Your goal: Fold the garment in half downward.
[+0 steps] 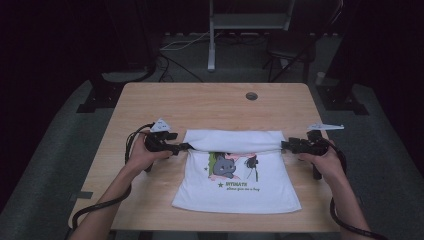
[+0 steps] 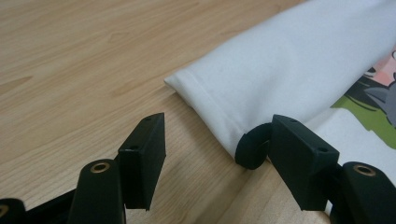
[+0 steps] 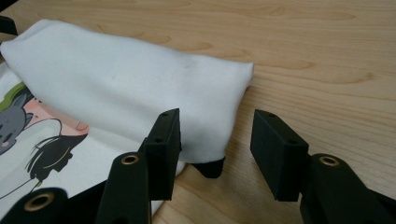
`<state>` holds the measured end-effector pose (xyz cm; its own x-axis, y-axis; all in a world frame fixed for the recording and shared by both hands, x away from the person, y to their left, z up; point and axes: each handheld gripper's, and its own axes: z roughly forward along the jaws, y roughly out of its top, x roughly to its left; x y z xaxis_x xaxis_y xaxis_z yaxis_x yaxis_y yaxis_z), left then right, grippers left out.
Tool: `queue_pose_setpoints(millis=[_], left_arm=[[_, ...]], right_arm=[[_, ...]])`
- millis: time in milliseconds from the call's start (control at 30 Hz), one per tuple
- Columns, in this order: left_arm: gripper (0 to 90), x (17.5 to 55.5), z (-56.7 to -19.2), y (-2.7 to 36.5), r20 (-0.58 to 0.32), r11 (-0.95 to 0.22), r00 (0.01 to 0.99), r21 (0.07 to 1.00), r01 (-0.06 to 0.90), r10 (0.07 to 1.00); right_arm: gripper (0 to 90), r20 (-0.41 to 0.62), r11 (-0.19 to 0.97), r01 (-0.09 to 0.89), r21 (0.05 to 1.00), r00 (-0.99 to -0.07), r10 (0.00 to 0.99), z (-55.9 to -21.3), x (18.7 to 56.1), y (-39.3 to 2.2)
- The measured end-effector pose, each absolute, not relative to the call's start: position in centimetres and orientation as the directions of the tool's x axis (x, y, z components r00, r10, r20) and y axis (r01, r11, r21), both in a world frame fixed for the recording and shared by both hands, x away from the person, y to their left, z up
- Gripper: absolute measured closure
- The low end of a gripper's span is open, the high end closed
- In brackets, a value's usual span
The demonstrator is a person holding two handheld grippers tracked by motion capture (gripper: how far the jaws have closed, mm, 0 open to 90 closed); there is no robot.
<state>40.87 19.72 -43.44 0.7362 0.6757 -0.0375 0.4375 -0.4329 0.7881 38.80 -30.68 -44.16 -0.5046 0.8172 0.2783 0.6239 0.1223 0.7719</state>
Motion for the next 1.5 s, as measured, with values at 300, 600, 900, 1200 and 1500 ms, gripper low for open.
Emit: queue_pose_setpoints(millis=[300,600,900,1200,1500], left_arm=[[36.9,40.4,-43.5,19.0,-0.036,-0.489,0.781,0.762,0.426,0.624],[53.9,40.8,-43.6,18.1,-0.032,-0.520,0.797,0.741,0.424,0.604],[73.4,40.6,-43.5,17.7,-0.005,-0.537,0.800,0.739,0.407,0.600],[80.3,39.8,-42.7,17.7,0.031,-0.517,0.805,0.781,0.351,0.593],[80.2,38.4,-41.3,18.3,0.039,-0.518,0.825,0.795,0.316,0.564]], right_arm=[[51.4,0.289,0.112,0.631,0.768,-0.497,0.818,-44.2,38.5,-30.2],[63.8,0.296,0.117,0.644,0.756,-0.496,0.816,-44.4,38.3,-30.4],[78.0,0.332,0.090,0.662,0.744,-0.483,0.810,-44.8,38.1,-30.3],[80.6,0.356,0.051,0.648,0.760,-0.481,0.801,-44.0,37.2,-30.4],[80.7,0.372,0.039,0.629,0.777,-0.508,0.777,-43.2,35.7,-30.8]])
